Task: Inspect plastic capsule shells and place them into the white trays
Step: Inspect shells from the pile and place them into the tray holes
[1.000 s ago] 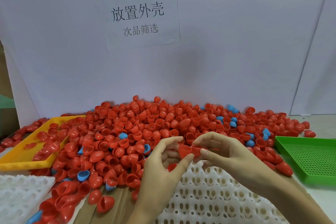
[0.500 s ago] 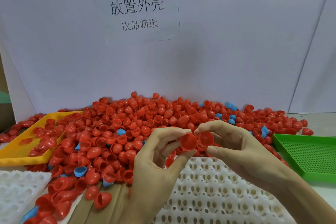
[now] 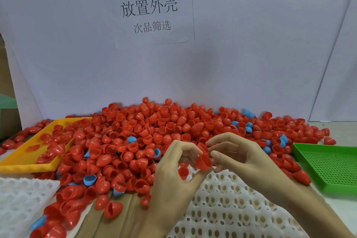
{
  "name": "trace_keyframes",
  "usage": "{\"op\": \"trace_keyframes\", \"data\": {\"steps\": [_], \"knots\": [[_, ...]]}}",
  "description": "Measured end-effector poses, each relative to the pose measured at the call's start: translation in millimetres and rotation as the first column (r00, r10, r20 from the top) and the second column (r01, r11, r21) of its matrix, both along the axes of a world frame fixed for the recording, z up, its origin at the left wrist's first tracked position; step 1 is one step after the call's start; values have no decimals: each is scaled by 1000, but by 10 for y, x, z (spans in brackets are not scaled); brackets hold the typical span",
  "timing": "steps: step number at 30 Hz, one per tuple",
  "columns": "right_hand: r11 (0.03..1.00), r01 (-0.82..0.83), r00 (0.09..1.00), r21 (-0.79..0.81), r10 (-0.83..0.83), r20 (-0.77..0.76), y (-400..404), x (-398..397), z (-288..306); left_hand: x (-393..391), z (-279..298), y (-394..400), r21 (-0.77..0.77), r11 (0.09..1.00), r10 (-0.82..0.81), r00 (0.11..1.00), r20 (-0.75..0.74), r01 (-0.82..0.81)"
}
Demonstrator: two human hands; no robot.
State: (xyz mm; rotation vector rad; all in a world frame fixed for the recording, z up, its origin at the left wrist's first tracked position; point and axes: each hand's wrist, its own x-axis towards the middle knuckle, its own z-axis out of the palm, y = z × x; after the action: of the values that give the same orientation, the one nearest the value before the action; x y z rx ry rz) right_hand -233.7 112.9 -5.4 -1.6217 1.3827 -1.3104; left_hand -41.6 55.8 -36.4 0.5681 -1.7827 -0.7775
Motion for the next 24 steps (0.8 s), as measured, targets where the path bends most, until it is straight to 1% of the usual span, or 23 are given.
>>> {"op": "trace_keyframes", "data": {"steps": [4,6,8,10,11,12,14,15,16,17,19,21,22,24], "knots": [[1000,4,996,27,-2,-86,2,8,-14,-28,-56,-23,-35,999,-23,999,40,24],[999,15,994,43,-10,-111,-13,5,-27,-38,-94,-54,-79,997,-8,996,91,16],[998,49,984,26,-44,-171,-36,7,-69,-29,-133,-78,-102,995,-5,987,162,22],[995,99,962,-12,-99,-255,-89,30,-144,9,-152,-118,-70,998,12,969,248,6],[992,125,943,-28,-128,-309,-132,40,-179,33,-154,-144,-42,999,33,967,254,-23],[988,148,918,-39,-152,-367,-191,44,-205,54,-148,-167,-5,998,67,974,214,-68],[985,168,861,-33,-163,-483,-330,40,-228,74,-116,-202,135,975,176,984,19,-177],[987,163,832,-15,-145,-535,-396,42,-231,79,-97,-219,225,952,231,969,-85,-207],[989,150,801,7,-117,-587,-455,50,-231,85,-89,-237,302,924,289,945,-153,-234],[991,135,765,28,-86,-638,-506,63,-234,93,-92,-259,361,896,339,924,-178,-259],[991,122,688,49,-49,-724,-580,99,-252,92,-145,-279,404,859,392,911,-127,-313],[989,139,624,44,-53,-780,-626,134,-277,47,-222,-270,337,860,416,909,-30,-383],[988,145,595,42,-54,-802,-643,154,-291,18,-260,-254,261,869,429,903,29,-421],[987,155,559,46,-49,-828,-668,208,-325,-28,-335,-221,48,890,442,883,155,-454]]}}
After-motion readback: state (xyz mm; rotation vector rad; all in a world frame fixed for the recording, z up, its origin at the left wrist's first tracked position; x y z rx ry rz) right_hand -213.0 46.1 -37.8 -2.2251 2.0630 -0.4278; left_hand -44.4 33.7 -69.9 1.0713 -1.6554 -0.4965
